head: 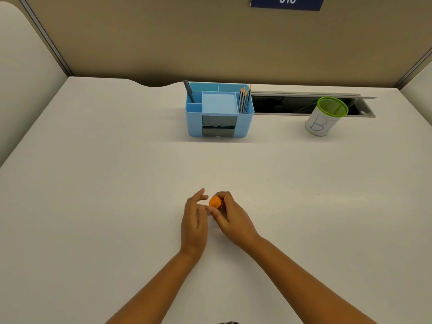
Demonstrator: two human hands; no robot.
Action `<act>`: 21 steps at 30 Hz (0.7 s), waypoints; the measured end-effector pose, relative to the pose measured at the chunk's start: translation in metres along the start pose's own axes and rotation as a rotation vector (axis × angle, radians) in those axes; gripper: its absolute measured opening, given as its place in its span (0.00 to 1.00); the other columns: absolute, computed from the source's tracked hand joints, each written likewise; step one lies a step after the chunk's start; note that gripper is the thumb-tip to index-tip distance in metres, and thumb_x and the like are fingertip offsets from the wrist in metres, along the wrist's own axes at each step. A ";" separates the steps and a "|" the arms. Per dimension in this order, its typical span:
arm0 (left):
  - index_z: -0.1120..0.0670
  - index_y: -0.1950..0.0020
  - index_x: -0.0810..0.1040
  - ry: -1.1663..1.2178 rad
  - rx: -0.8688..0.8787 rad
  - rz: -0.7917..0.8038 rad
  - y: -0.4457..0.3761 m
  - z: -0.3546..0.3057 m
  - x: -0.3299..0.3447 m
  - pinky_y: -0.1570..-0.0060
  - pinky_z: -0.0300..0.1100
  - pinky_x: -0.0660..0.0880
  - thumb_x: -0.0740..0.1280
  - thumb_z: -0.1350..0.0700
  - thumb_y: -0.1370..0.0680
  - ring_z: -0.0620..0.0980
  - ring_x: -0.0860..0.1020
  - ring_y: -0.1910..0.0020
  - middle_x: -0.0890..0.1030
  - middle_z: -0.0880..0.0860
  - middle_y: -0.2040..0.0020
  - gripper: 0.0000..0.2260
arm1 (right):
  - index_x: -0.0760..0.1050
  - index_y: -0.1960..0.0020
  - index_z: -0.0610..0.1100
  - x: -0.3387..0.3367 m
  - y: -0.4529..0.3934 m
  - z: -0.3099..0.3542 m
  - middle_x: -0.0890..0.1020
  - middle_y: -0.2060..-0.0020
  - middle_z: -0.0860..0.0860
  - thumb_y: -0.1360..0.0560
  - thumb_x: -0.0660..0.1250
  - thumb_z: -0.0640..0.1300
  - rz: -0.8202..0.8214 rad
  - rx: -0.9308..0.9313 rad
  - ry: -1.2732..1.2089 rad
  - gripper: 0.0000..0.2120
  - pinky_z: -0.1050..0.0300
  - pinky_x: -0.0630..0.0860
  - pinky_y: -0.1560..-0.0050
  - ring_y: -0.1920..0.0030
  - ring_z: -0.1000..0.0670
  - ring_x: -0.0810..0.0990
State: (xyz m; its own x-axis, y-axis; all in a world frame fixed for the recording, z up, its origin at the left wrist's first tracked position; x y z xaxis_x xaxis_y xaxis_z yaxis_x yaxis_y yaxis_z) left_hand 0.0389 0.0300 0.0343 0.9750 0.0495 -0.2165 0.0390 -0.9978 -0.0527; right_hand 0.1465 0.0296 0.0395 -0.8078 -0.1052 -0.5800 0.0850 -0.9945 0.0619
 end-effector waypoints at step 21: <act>0.57 0.60 0.75 0.205 -0.391 -0.272 0.007 -0.026 0.023 0.62 0.34 0.75 0.64 0.50 0.25 0.49 0.79 0.61 0.79 0.53 0.62 0.11 | 0.65 0.55 0.51 -0.020 0.006 0.019 0.75 0.65 0.57 0.21 0.54 0.47 -0.222 0.121 0.171 0.04 0.69 0.64 0.72 0.70 0.57 0.72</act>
State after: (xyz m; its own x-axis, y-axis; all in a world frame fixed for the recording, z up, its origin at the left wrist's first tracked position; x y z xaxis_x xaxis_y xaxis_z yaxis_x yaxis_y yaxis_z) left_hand 0.0669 0.0232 0.0544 0.9394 0.3395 -0.0485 0.3381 -0.8933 0.2962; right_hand 0.1518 0.0256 0.0665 -0.6878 0.1063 -0.7181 -0.1610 -0.9869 0.0081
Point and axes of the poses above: each hand's wrist, its own y-axis away from the middle knuckle, its own x-axis out of the palm, z = x × y, the point moved 8 cm from there along -y, towards the middle knuckle
